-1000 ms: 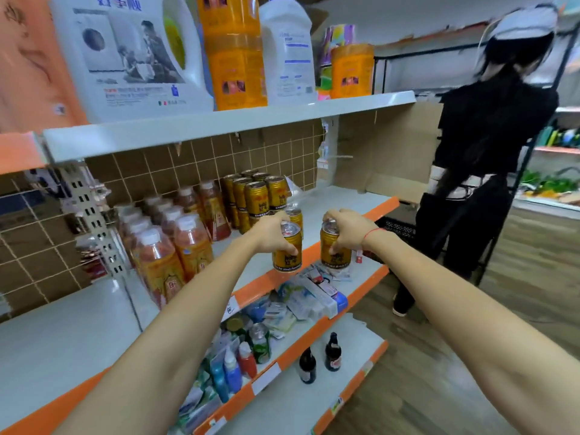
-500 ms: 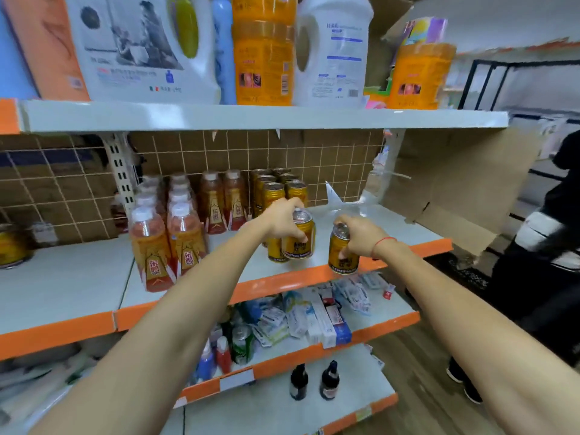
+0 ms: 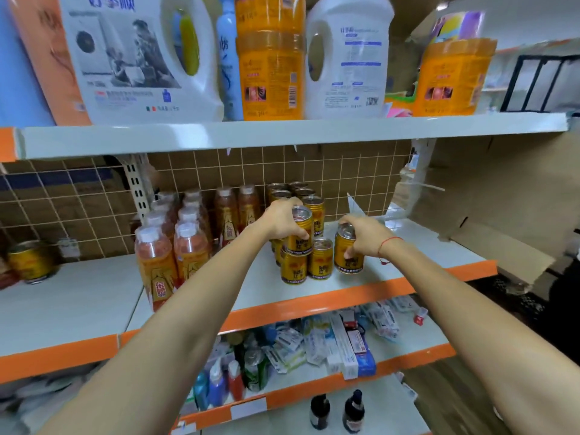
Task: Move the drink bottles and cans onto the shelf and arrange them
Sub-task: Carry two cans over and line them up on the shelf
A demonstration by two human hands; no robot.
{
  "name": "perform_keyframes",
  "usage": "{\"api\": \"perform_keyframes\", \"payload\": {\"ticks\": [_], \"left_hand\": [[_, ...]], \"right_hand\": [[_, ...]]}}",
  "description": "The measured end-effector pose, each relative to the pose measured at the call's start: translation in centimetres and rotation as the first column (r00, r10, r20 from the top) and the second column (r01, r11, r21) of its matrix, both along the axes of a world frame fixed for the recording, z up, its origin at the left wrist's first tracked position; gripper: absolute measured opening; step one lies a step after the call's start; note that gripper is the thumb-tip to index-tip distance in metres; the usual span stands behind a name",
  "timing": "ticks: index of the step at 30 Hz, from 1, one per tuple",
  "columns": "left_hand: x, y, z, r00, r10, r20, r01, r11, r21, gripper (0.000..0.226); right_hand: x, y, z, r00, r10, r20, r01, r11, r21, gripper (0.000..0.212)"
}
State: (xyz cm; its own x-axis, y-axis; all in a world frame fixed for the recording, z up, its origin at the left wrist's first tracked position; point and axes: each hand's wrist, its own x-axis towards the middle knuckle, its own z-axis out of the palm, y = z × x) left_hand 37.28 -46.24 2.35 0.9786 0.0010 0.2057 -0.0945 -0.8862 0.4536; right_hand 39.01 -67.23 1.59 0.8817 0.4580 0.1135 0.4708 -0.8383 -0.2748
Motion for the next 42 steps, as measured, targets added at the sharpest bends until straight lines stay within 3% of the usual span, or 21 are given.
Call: {"api": "perform_keyframes", "payload": {"ticks": [8,15,21,28,34,42], "left_hand": [[1.8,0.4,-0.6,0.999,0.044,-0.009,-0.043,0.999,0.026,0.090],[2.3,0.4,-1.4,0.991,0.119,-0.062,-0.116,0.992,0.051,0.088],[2.2,0.0,-1.4,0.985,0.158,-0.062,-0.157,0.987,0.022,0.086],[2.0,0.2,-1.9,0.978,0.206,-0.046,-0.209,0.973,-0.101,0.091],[1.6,0.7,-2.7,0.976,0.210,-0.055,-0.217,0.942,-0.255,0.098],[0.7,0.4,-6.9,0.975,0.204,-0.090,-0.223,0.885,-0.409,0.104]], "right_hand": [[2.5,1.7,0.3,0.999,0.048,0.001,-0.048,0.998,0.048,0.079],[5.3,1.4,2.0,0.987,0.156,-0.048,-0.157,0.987,-0.025,0.067],[6.4,2.0,1.9,0.981,0.190,-0.027,-0.187,0.980,0.066,0.077],[6.8,3.0,-0.2,0.972,0.232,-0.025,-0.224,0.958,0.177,0.076],[7.8,3.5,-0.3,0.963,0.267,-0.031,-0.258,0.951,0.172,0.075],[8.4,3.8,-1.7,0.969,0.248,0.004,-0.240,0.934,0.264,0.078]]}}
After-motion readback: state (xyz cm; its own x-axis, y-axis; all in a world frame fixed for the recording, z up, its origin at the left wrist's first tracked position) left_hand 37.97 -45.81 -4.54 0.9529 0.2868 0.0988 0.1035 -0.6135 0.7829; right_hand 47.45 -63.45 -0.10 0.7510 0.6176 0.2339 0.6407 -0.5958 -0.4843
